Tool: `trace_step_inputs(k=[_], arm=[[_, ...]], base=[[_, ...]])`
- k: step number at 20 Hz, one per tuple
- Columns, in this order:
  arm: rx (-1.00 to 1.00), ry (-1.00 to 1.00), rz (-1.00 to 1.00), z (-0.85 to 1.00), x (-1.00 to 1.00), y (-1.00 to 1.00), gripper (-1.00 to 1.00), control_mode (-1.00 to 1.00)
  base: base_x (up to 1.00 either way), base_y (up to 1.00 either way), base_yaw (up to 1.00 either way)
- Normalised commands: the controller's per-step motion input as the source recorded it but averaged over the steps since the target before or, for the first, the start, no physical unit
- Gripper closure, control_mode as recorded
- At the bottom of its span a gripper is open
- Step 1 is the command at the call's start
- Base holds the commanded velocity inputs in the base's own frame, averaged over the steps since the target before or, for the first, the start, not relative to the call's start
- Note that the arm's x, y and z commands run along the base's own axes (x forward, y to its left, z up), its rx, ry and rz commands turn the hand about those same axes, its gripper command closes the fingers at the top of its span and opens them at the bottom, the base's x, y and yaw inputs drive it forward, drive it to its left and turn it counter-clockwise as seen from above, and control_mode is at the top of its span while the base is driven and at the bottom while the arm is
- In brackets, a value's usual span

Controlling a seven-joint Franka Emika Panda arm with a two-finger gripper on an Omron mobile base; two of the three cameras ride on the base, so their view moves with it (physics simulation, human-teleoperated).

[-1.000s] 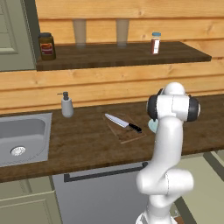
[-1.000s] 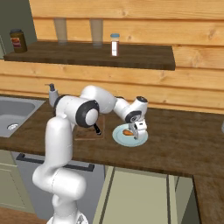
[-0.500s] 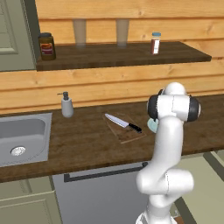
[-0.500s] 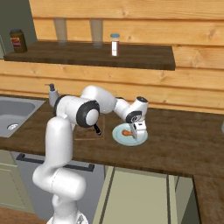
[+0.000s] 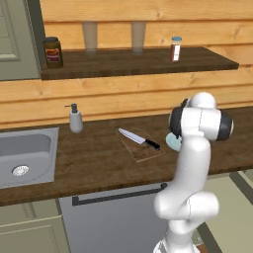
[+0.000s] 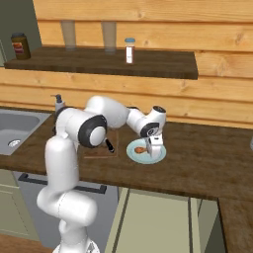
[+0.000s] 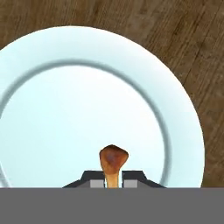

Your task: Pick up the knife from the drawer and place it on the cutting board. Then place the meat from the plate to the cutting board.

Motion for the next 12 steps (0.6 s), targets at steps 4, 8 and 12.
trace_step_inputs(k=[4,8,12], arm=[[0.0,0.0,0.0,0.59,-0.31,0.13,1.0,-1.0],[0.0,0.0,0.0,0.27,-0.09,0.43,1.0,-1.0],[0.0,0.03,0.0,0.07,0.04,0.71,1.0,-1.0]], base=[[0.0,0.0,0.0],[0.0,0.0,0.0],[0.0,0.0,0.0]])
